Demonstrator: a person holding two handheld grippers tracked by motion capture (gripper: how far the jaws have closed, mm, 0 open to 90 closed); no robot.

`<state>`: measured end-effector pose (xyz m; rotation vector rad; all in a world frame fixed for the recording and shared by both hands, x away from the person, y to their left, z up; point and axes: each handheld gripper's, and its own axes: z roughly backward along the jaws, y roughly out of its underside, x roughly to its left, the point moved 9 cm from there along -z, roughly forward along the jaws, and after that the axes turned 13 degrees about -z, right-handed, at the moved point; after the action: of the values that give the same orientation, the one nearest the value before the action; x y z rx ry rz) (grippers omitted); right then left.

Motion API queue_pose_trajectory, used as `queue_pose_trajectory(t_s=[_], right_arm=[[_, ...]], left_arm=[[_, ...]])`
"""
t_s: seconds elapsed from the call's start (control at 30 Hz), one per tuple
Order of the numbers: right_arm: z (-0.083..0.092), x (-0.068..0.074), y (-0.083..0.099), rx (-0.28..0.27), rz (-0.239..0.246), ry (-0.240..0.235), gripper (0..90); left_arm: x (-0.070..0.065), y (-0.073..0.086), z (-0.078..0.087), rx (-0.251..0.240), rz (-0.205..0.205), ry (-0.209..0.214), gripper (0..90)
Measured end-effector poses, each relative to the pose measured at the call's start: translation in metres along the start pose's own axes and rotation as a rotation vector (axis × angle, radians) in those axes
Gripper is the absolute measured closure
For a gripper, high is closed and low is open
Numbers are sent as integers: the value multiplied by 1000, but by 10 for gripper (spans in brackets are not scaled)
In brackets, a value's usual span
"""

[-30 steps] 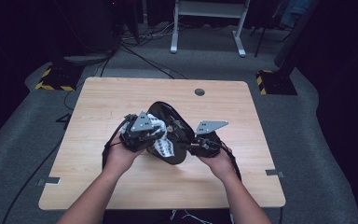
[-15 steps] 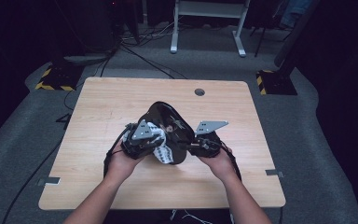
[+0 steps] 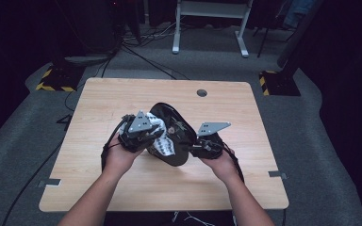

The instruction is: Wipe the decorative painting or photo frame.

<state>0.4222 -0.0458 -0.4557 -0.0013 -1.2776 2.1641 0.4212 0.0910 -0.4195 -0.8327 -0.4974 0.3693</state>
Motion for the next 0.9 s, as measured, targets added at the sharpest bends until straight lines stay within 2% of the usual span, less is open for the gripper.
queue_pose_trajectory(t_s=[0.1, 0.17, 0.3, 0.6, 0.77, 0.83, 0.9], right_arm=[[0, 0, 0, 0, -2, 1, 784], [0, 0, 0, 0, -2, 1, 783], [0, 0, 0, 0, -1, 1, 784], [0, -1, 0, 2, 0, 3, 783], [0, 0, 0, 2, 4, 4, 783], [0, 0, 0, 2, 4, 4, 783], [0, 0, 0, 2, 4, 6, 783]], left_arm=[[-3, 15, -7, 26, 17, 19, 777], [-4, 22, -10, 28, 33, 27, 777], [-3, 20, -8, 23, 38, 30, 776], [11, -4, 5, 4, 8, -5, 776], [10, 3, 4, 7, 15, -7, 777], [6, 12, -1, 37, 1, -14, 777], [4, 20, -5, 44, 15, -1, 777]])
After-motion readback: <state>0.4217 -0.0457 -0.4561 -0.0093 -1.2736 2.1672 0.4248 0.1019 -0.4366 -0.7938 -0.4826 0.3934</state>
